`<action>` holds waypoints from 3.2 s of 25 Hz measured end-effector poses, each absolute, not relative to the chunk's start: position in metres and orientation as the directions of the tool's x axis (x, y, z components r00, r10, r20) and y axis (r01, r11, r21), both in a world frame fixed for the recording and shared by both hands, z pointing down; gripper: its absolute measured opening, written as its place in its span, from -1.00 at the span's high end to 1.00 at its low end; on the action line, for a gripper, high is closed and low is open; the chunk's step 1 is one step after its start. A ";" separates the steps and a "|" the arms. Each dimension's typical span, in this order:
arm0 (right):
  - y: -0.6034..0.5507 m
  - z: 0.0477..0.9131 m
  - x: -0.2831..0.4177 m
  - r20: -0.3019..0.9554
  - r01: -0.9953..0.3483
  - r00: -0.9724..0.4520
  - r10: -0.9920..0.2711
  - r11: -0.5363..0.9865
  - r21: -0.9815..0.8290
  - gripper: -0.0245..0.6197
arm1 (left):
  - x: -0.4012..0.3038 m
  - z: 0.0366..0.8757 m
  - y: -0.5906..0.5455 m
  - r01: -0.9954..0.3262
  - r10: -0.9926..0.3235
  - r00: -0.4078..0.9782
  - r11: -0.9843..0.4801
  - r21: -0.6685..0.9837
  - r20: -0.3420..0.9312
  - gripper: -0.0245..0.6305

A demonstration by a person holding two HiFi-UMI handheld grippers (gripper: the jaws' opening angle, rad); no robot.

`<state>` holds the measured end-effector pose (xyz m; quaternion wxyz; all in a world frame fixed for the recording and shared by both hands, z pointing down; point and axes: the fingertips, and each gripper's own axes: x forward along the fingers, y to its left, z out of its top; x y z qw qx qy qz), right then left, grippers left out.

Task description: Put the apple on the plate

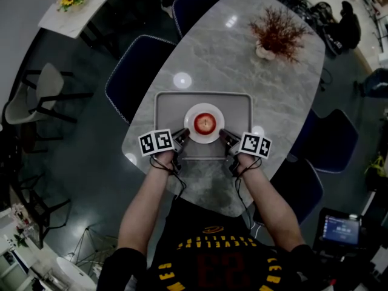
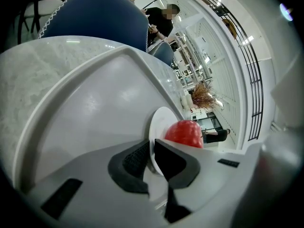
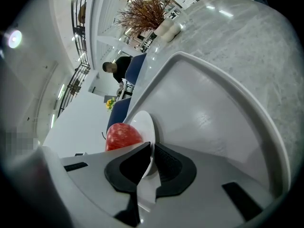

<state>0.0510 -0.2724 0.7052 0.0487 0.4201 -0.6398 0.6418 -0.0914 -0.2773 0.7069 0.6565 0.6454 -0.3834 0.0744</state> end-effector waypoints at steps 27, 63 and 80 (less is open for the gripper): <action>-0.241 0.600 0.087 0.567 -0.871 -0.488 -0.664 0.328 -0.367 0.83 | -0.105 0.616 -0.248 -0.810 -0.563 0.575 -0.288 0.511 0.594 0.73; -0.020 0.418 0.138 0.202 -0.757 -0.637 -0.744 0.553 -0.348 0.90 | 0.080 0.412 -0.010 -0.712 -0.678 0.696 -0.609 0.349 0.236 0.92; 0.006 0.403 0.137 0.155 -0.717 -0.690 -0.707 0.639 -0.277 0.90 | 0.060 0.392 0.027 -0.803 -0.786 0.587 -0.535 0.263 0.194 0.92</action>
